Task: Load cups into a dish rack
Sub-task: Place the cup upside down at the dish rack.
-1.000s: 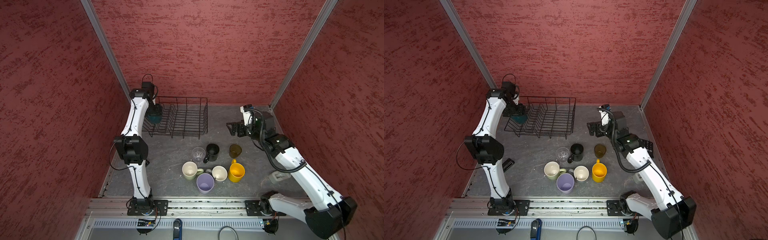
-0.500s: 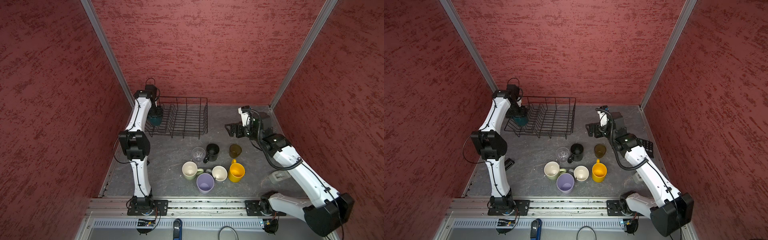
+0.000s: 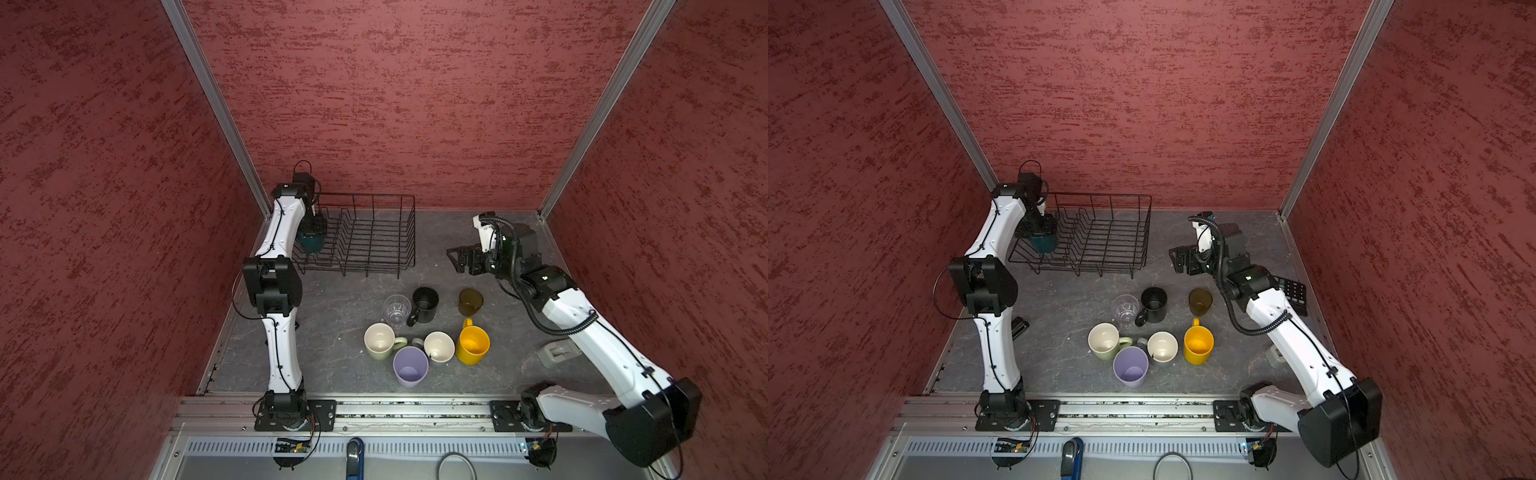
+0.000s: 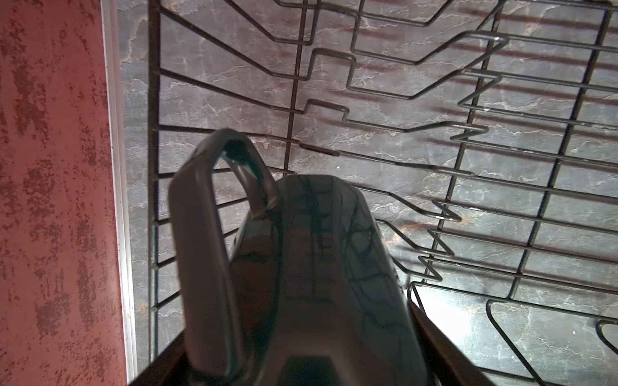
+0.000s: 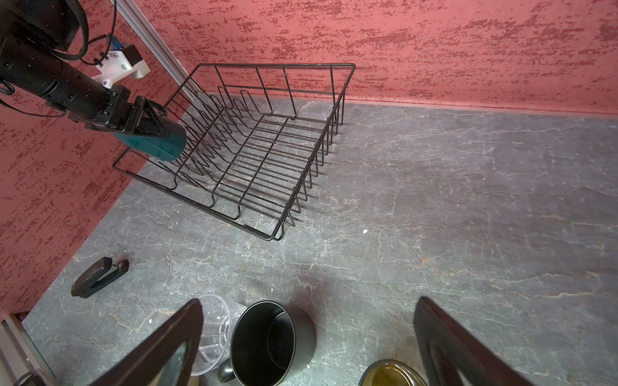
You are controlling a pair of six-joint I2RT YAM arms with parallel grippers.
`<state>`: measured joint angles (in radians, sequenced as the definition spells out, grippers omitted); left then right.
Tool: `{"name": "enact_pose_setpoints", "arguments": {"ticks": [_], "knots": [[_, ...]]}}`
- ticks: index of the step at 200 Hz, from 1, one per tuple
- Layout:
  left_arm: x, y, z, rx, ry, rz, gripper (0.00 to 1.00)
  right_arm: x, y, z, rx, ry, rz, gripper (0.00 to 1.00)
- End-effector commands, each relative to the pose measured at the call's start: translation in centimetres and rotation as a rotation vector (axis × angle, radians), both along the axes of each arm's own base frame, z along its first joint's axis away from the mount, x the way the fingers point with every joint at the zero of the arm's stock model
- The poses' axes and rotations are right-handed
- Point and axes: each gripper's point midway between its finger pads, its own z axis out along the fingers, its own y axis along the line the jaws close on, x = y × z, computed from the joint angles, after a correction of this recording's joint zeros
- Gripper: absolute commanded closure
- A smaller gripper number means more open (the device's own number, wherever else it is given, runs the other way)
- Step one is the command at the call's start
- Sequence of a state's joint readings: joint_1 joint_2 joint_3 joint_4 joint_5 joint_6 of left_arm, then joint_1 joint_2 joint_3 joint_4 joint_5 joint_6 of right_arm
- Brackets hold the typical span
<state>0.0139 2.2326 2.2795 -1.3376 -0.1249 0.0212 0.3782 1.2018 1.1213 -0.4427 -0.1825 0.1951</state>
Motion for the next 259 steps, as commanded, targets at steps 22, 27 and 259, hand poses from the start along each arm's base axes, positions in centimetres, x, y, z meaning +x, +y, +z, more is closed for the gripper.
{"name": "enact_pose_setpoints", "arguments": {"ticks": [22, 27, 259], "knots": [[1.3, 0.2, -0.7, -0.004, -0.02, -0.003, 1.0, 0.4, 0.4, -0.1, 0.021, 0.0, 0.006, 0.01], [1.3, 0.2, -0.9, -0.004, -0.016, -0.004, 1.0, 0.4, 0.4, -0.2, 0.02, 0.002, 0.006, 0.01], [0.4, -0.3, -4.3, -0.024, 0.072, -0.044, 0.05, 0.2, 0.6, -0.5, 0.024, 0.023, 0.019, 0.01]]}}
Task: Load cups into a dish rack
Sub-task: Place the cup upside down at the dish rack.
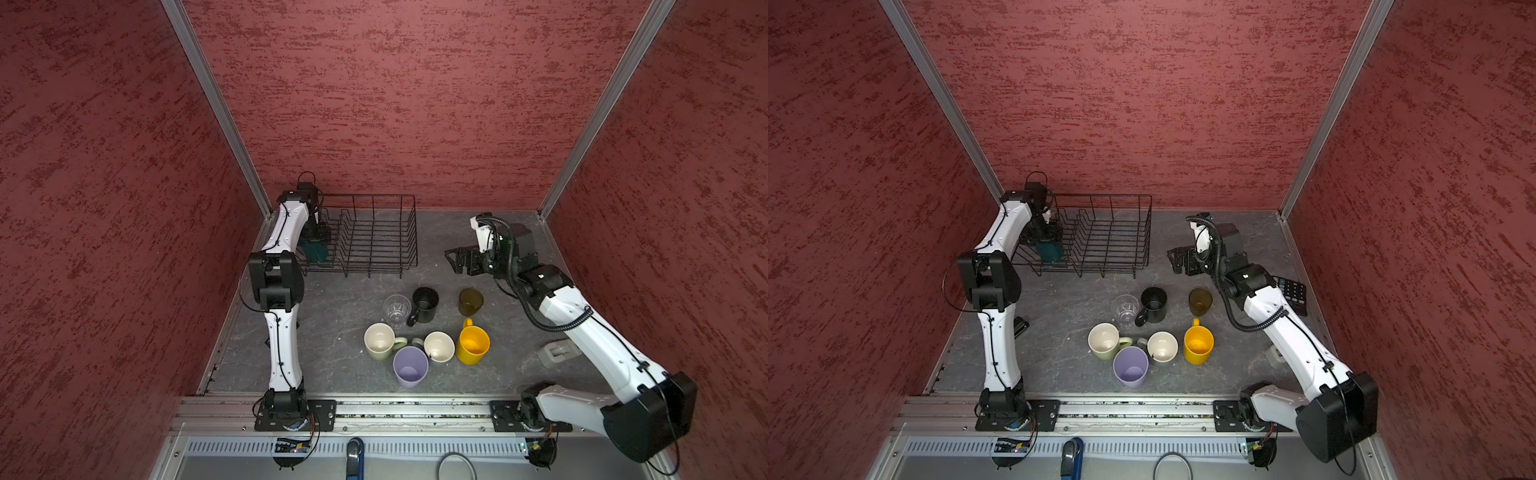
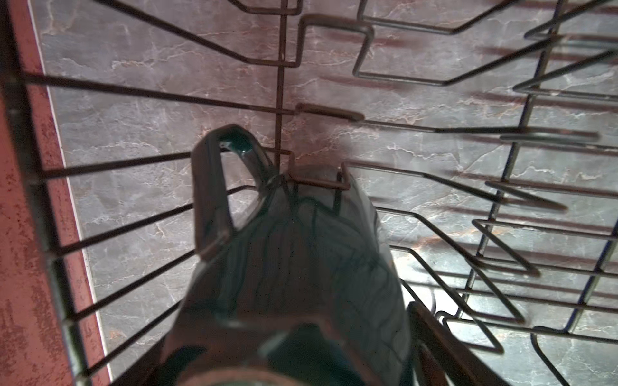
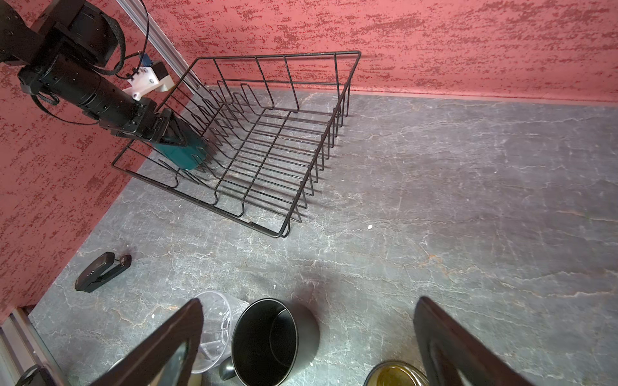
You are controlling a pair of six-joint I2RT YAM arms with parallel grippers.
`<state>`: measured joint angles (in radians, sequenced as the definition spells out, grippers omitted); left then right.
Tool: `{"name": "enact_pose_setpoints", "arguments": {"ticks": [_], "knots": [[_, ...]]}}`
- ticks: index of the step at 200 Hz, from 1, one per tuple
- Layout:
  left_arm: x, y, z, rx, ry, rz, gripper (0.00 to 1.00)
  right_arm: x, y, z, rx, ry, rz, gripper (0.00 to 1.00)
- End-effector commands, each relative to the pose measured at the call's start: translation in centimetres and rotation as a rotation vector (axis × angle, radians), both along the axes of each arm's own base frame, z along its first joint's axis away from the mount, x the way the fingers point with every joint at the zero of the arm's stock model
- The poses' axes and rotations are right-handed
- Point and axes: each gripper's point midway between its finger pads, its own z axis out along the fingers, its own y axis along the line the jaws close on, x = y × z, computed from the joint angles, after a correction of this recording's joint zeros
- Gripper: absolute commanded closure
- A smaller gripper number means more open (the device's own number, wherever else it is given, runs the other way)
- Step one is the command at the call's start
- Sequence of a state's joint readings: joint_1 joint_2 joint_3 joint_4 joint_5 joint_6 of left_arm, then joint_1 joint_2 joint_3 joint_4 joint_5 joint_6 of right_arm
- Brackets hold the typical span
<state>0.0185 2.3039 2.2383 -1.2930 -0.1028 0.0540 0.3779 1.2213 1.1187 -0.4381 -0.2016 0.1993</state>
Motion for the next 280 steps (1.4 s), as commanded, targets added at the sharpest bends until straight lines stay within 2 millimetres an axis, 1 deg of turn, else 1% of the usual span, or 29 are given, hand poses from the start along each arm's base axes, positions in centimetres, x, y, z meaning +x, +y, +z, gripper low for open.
{"name": "enact_pose_setpoints", "arguments": {"ticks": [1, 28, 55, 73, 86, 103, 121, 127, 128, 129, 143, 144, 145, 146, 147, 150, 151, 152, 153, 155, 156, 162, 191, 214, 241, 248, 250, 256, 280], "knots": [[-0.1, -0.1, 0.1, -0.01, 0.0, -0.009, 0.05, 0.1, 0.2, 0.2, 0.019, 0.001, 0.004, 0.01], [-0.1, -0.4, 1.9, -0.031, -0.043, -0.01, 0.02, 0.0, 0.1, 0.1, 0.008, 0.015, 0.004, 0.01], [-0.2, -1.0, 6.0, -0.068, -0.148, -0.011, 0.0, -0.5, -0.2, -0.9, -0.043, 0.068, 0.015, 0.06], [-0.5, -1.2, 9.9, -0.077, -0.252, -0.016, 0.0, -1.2, -0.3, -1.7, -0.064, 0.128, 0.026, 0.11], [-1.0, -1.3, 13.3, -0.081, -0.345, -0.012, 0.0, -1.9, -0.4, -2.5, -0.078, 0.178, 0.03, 0.18], [-2.0, -1.7, 17.5, -0.104, -0.476, -0.022, 0.0, -3.0, -0.5, -3.4, -0.084, 0.235, 0.036, 0.26], [-3.4, -2.4, 22.0, -0.137, -0.63, -0.039, 0.0, -4.1, 0.1, -3.9, -0.075, 0.272, 0.054, 0.3], [-4.0, -2.7, 23.0, -0.154, -0.674, -0.049, 0.0, -4.4, 0.4, -4.0, -0.076, 0.28, 0.064, 0.31], [-3.9, -2.8, 22.7, -0.157, -0.67, -0.049, 0.0, -4.5, 0.4, -4.1, -0.077, 0.282, 0.066, 0.31], [-4.1, -2.8, 23.4, -0.159, -0.692, -0.052, 0.0, -4.6, 0.4, -4.1, -0.078, 0.284, 0.067, 0.31], [-5.7, -3.5, 26.1, -0.186, -0.815, -0.08, 0.0, -5.2, 0.9, -4.9, -0.103, 0.308, 0.074, 0.32], [-5.8, -3.5, 26.3, -0.188, -0.823, -0.082, 0.0, -5.2, 0.9, -4.9, -0.105, 0.309, 0.074, 0.32], [-5.7, -3.5, 25.7, -0.189, -0.814, -0.081, 0.0, -5.2, 0.9, -5.0, -0.107, 0.311, 0.073, 0.32], [-6.0, -3.5, 26.6, -0.191, -0.841, -0.085, 0.0, -5.3, 1.0, -5.1, -0.109, 0.313, 0.074, 0.32], [-6.1, -3.6, 26.9, -0.194, -0.851, -0.089, 0.0, -5.3, 1.0, -5.2, -0.111, 0.315, 0.073, 0.33], [-6.5, -3.8, 27.2, -0.201, -0.874, -0.096, 0.0, -5.4, 1.1, -5.3, -0.114, 0.319, 0.075, 0.33], [-6.4, -3.8, 26.7, -0.205, -0.866, -0.097, 0.0, -5.4, 1.1, -5.4, -0.115, 0.321, 0.076, 0.33], [-6.7, -3.9, 27.6, -0.207, -0.892, -0.102, 0.0, -5.5, 1.2, -5.4, -0.116, 0.322, 0.078, 0.33], [-6.6, -3.9, 27.1, -0.21, -0.884, -0.102, 0.0, -5.5, 1.3, -5.5, -0.116, 0.324, 0.078, 0.33], [-7.1, -3.9, 28.1, -0.212, -0.918, -0.106, 0.0, -5.6, 1.3, -5.6, -0.117, 0.328, 0.08, 0.34], [-7.0, -4.0, 27.9, -0.215, -0.917, -0.108, 0.0, -5.6, 1.4, -5.7, -0.117, 0.329, 0.081, 0.34], [-7.7, -4.2, 28.9, -0.226, -0.969, -0.119, 0.0, -5.7, 1.7, -6.0, -0.118, 0.339, 0.089, 0.34], [-10.8, -4.7, 31.4, -0.3, -1.105, -0.143, 0.0, -6.0, 3.3, -7.5, -0.142, 0.373, 0.108, 0.38], [-12.6, -4.8, 32.1, -0.343, -1.165, -0.148, 0.0, -6.1, 4.9, -9.2, -0.156, 0.404, 0.128, 0.41], [-13.7, -4.4, 32.4, -0.363, -1.176, -0.131, 0.0, -5.8, 5.6, -11.7, -0.204, 0.437, 0.114, 0.44], [-13.9, -4.2, 32.5, -0.365, -1.18, -0.125, 0.0, -5.6, 5.6, -11.8, -0.202, 0.433, 0.107, 0.45], [-14.0, -4.2, 32.5, -0.366, -1.181, -0.126, 0.0, -5.5, 5.7, -12.5, -0.213, 0.45, 0.103, 0.45], [-14.2, -4.1, 32.6, -0.366, -1.186, -0.124, 0.0, -5.3, 5.7, -13.2, -0.223, 0.459, 0.096, 0.46], [-15.0, -3.6, 32.9, -0.354, -1.213, -0.111, 0.0, -4.6, 5.5, -14.6, -0.257, 0.461, 0.064, 0.49]]}}
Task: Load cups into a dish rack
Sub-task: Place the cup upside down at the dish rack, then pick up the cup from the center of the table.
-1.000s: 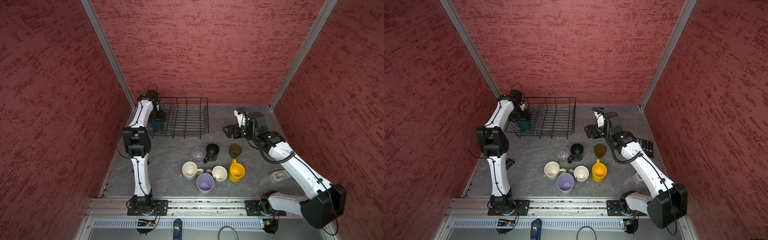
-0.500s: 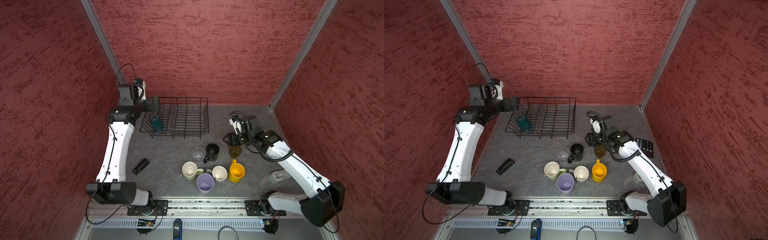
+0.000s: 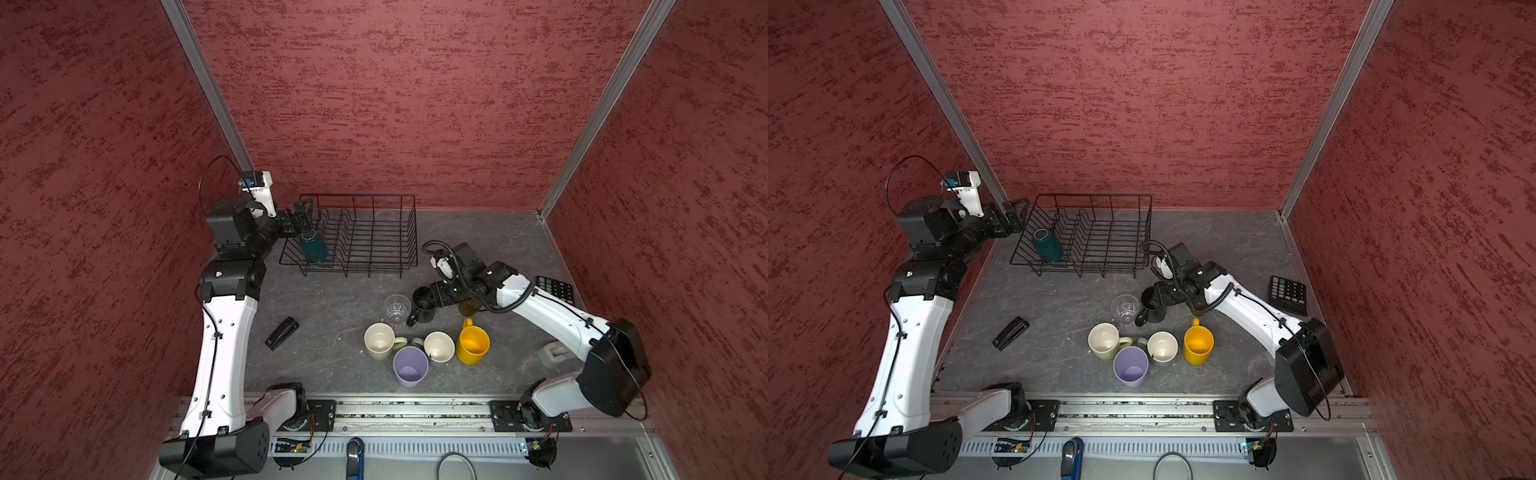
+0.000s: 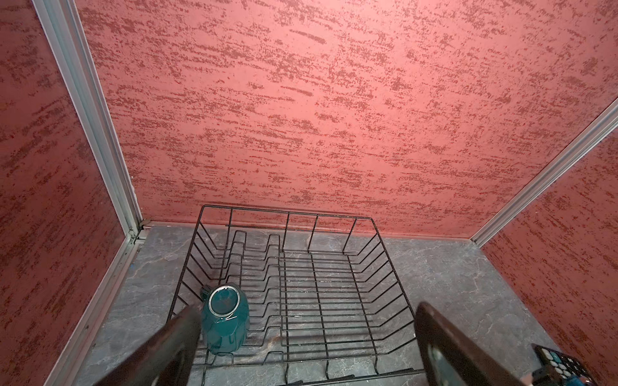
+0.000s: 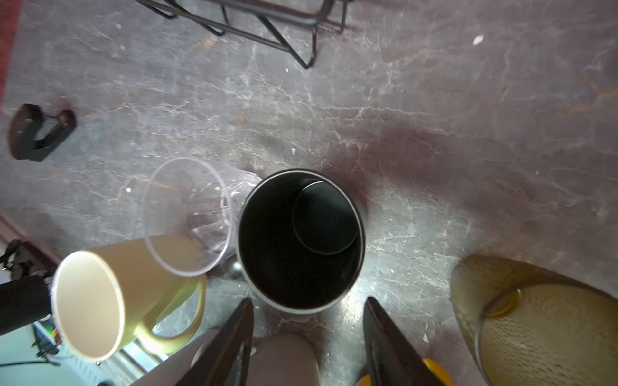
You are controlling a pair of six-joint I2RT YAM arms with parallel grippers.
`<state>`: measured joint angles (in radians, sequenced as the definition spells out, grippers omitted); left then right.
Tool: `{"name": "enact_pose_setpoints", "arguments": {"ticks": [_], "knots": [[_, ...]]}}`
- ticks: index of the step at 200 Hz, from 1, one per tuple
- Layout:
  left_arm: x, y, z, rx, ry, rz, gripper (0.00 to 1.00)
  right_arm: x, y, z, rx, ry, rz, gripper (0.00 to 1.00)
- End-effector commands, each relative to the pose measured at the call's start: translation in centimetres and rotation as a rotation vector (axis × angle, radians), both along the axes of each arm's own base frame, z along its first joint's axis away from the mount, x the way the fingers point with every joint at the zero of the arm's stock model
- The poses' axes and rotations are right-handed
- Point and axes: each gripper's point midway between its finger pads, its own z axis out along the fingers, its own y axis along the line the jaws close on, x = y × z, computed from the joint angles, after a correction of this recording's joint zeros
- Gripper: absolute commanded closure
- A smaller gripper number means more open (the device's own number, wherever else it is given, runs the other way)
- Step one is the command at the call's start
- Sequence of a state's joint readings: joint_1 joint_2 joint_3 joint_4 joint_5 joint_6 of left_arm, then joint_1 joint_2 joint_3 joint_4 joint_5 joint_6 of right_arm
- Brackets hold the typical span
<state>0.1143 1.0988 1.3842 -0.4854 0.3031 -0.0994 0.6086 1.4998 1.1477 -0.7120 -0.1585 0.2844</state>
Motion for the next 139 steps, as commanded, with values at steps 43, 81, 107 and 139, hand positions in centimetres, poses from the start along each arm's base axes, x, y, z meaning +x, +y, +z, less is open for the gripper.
{"name": "enact_pose_setpoints", "arguments": {"ticks": [43, 81, 107, 139], "knots": [[-2.1, 0.5, 2.3, -0.037, -0.107, 0.002, 0.0, 2.2, -0.2, -2.7, -0.067, -0.035, -0.068, 0.54], [-2.5, 0.7, 2.2, -0.055, -0.112, 0.002, 0.0, 2.5, 0.2, -3.5, -0.08, -0.036, -0.062, 0.59], [-2.7, 0.8, 2.1, -0.063, -0.117, 0.007, 0.0, 2.7, 0.4, -3.9, -0.09, -0.034, -0.053, 0.63], [-2.8, 0.2, 1.9, -0.078, -0.131, -0.031, 0.0, 2.7, 0.6, -4.6, -0.11, -0.029, -0.043, 0.71]]}}
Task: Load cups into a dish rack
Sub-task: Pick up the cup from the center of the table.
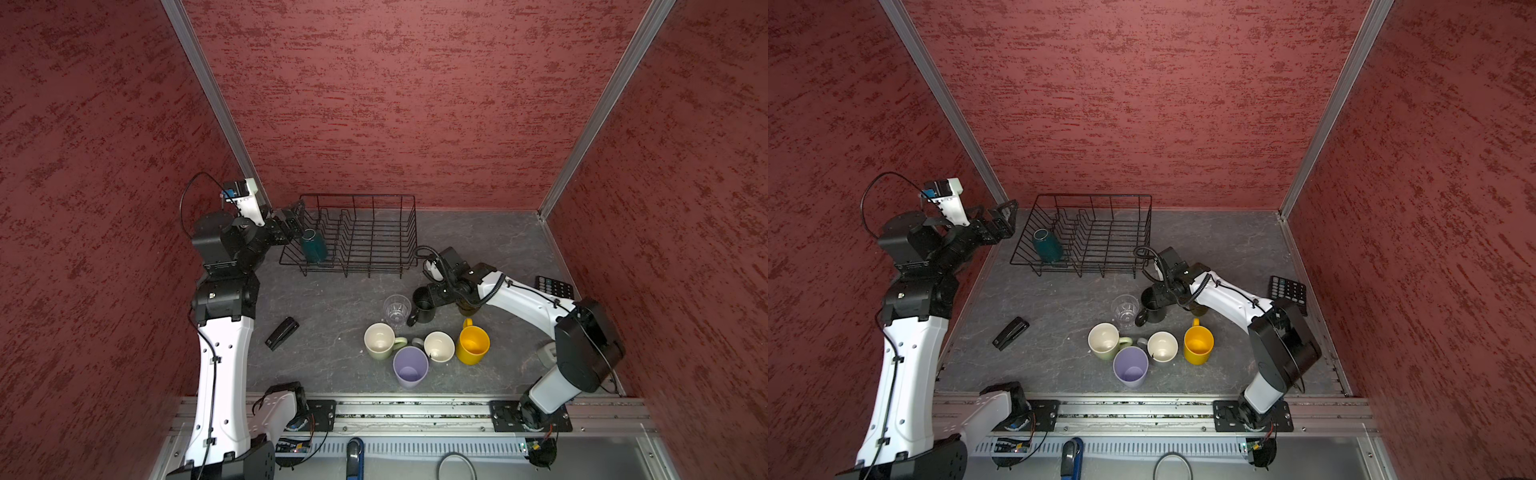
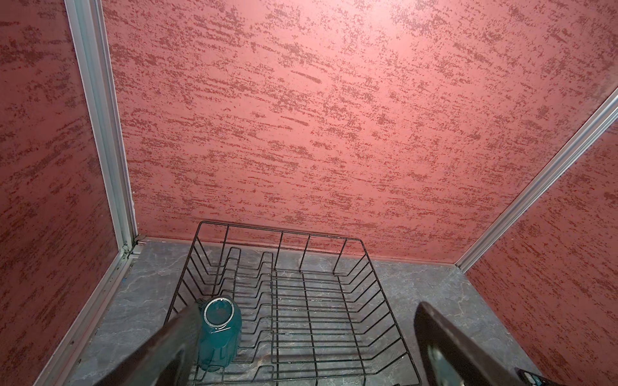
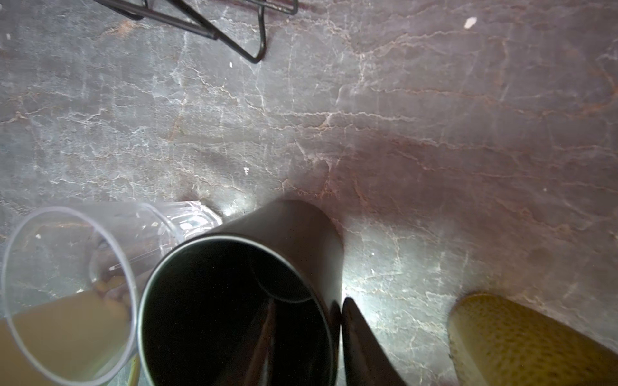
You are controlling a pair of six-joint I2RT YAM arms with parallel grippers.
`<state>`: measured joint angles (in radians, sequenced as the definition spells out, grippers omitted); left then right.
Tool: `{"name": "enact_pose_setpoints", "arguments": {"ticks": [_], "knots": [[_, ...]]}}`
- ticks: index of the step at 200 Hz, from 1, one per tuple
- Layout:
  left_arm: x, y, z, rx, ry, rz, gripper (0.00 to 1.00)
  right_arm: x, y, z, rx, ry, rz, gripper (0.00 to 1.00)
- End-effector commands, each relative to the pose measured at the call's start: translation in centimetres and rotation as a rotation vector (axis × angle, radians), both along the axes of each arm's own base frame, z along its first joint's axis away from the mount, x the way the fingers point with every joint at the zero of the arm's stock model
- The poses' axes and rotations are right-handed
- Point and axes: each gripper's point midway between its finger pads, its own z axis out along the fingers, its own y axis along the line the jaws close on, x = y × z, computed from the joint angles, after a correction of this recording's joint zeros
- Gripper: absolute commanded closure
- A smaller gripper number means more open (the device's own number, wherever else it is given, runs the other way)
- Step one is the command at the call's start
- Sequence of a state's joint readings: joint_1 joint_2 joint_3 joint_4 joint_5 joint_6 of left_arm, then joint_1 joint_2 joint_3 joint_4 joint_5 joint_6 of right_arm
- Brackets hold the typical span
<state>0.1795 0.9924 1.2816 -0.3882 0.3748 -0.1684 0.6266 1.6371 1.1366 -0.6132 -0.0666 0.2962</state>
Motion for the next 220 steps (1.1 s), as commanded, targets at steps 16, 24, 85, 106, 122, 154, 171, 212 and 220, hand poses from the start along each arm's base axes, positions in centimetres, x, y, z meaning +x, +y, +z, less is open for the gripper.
{"name": "enact_pose_setpoints", "arguments": {"ticks": [16, 24, 85, 106, 122, 154, 171, 212, 220], "knots": [[-0.6, -0.7, 1.0, -0.02, -0.059, -0.05, 0.0, 0.7, 0.0, -0.4, -0.034, -0.026, -0.005, 0.76], [-0.6, -0.8, 1.0, -0.02, -0.068, -0.053, 0.0, 0.6, -0.2, -0.5, -0.045, -0.027, -0.004, 0.79], [-0.8, -1.2, 1.1, -0.034, -0.099, -0.081, 0.0, 0.6, -1.9, 0.1, -0.134, -0.052, 0.003, 0.93], [-0.8, -1.5, 1.2, -0.039, -0.118, -0.096, 0.0, 0.6, -1.9, 0.8, -0.131, -0.061, 0.001, 0.99], [-1.0, -1.7, 1.5, -0.03, -0.152, -0.112, 0.0, 0.7, -1.8, 1.5, -0.115, -0.07, -0.005, 1.0], [-1.9, -2.4, 2.6, -0.005, -0.229, -0.15, 0.0, 0.8, -2.1, 3.3, -0.091, -0.088, -0.029, 1.0], [-2.3, -3.0, 3.0, 0.011, -0.267, -0.18, 0.0, 0.9, -2.8, 4.5, -0.078, -0.1, -0.053, 1.0], [-2.6, -3.6, 3.4, 0.027, -0.332, -0.218, 0.0, 1.7, -4.4, 7.8, 0.021, -0.143, -0.12, 1.0], [-2.7, -3.9, 3.4, 0.032, -0.342, -0.235, 0.0, 1.9, -4.8, 8.7, 0.044, -0.156, -0.133, 1.0]]}}
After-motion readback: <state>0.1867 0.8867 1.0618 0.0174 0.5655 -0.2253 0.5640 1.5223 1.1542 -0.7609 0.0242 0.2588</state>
